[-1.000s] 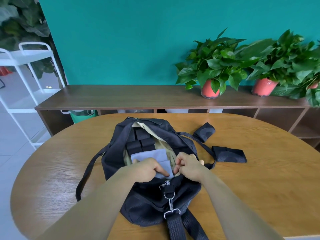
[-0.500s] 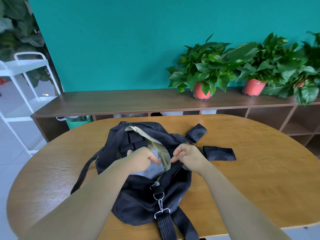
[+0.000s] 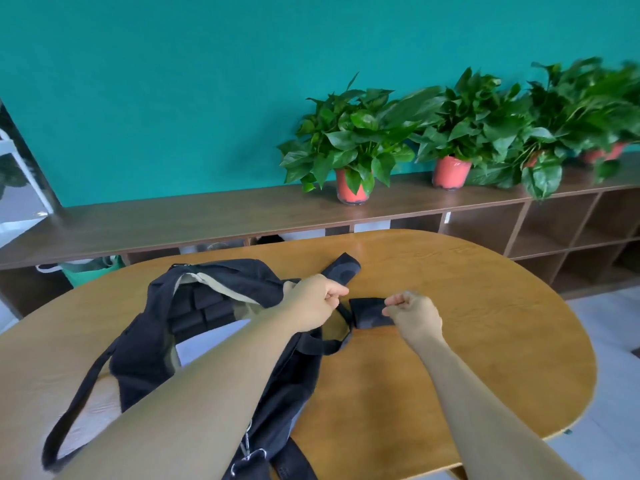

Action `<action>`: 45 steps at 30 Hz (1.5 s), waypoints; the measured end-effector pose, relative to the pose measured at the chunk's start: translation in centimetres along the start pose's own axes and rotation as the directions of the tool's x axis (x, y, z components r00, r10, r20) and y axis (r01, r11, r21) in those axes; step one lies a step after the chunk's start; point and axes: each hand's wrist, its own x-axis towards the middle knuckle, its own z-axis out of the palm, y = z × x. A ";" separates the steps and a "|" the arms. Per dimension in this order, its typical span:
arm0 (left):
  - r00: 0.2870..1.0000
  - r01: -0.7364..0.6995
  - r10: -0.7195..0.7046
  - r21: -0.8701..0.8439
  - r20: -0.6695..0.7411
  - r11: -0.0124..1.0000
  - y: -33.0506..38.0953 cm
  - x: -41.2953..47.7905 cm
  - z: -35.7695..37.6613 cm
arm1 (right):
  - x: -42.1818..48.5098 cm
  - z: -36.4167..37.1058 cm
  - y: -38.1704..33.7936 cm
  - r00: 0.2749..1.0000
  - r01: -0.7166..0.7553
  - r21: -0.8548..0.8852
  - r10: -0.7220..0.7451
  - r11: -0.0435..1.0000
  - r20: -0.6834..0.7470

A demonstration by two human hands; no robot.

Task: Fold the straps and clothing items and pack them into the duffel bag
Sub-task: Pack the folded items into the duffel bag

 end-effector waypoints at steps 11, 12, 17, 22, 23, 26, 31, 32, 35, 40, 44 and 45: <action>0.975 0.210 -0.211 0.020 0.069 0.977 -1.4 9.5 1.3 | 9.9 1.8 0.3 0.998 0.069 -0.139 -0.068 0.988 0.013; 0.971 0.226 -0.228 0.030 0.070 0.974 -1.7 10.4 1.6 | 10.8 2.3 0.3 0.998 0.068 -0.146 -0.066 0.987 0.020; 0.918 0.383 -0.388 0.067 0.078 0.921 -3.5 14.4 3.3 | 14.3 4.9 0.0 0.996 0.080 -0.196 -0.069 0.977 0.059; 0.872 0.469 -0.481 0.129 0.089 0.874 -4.2 15.7 4.7 | 15.7 6.3 0.6 0.995 0.047 -0.191 -0.029 0.980 0.096; 0.860 0.494 -0.502 0.100 0.094 0.864 -4.3 15.8 4.8 | 15.8 6.3 0.8 0.996 0.036 -0.182 -0.020 0.983 0.090; 0.845 0.528 -0.525 -0.007 0.101 0.849 -3.9 16.0 4.8 | 15.7 6.1 0.9 0.997 0.015 -0.165 -0.002 0.986 0.083; 0.909 0.416 -0.406 -0.228 0.089 0.881 -2.2 14.7 3.7 | 14.5 4.6 0.3 0.998 -0.027 -0.103 0.032 0.994 0.048; 0.918 0.396 -0.383 -0.270 0.101 0.878 -1.7 14.1 3.1 | 14.1 4.2 0.0 0.998 -0.039 -0.066 0.042 0.997 0.036; 0.930 0.367 -0.342 -0.351 0.135 0.862 -0.6 12.0 0.9 | 12.5 2.9 -1.0 0.996 -0.085 0.097 0.080 0.992 0.050; 0.929 0.367 -0.336 -0.476 0.153 0.799 0.4 7.7 -2.5 | 8.6 0.8 -2.9 0.971 -0.201 0.352 0.138 0.914 0.196; 0.912 0.402 -0.378 -0.540 0.162 0.739 -0.2 3.8 -4.9 | 5.0 0.5 -4.5 0.950 -0.228 0.430 0.103 0.873 0.296; 0.907 0.410 -0.389 -0.563 0.163 0.718 -0.5 2.7 -5.5 | 4.1 0.8 -5.0 0.949 -0.212 0.442 0.076 0.871 0.305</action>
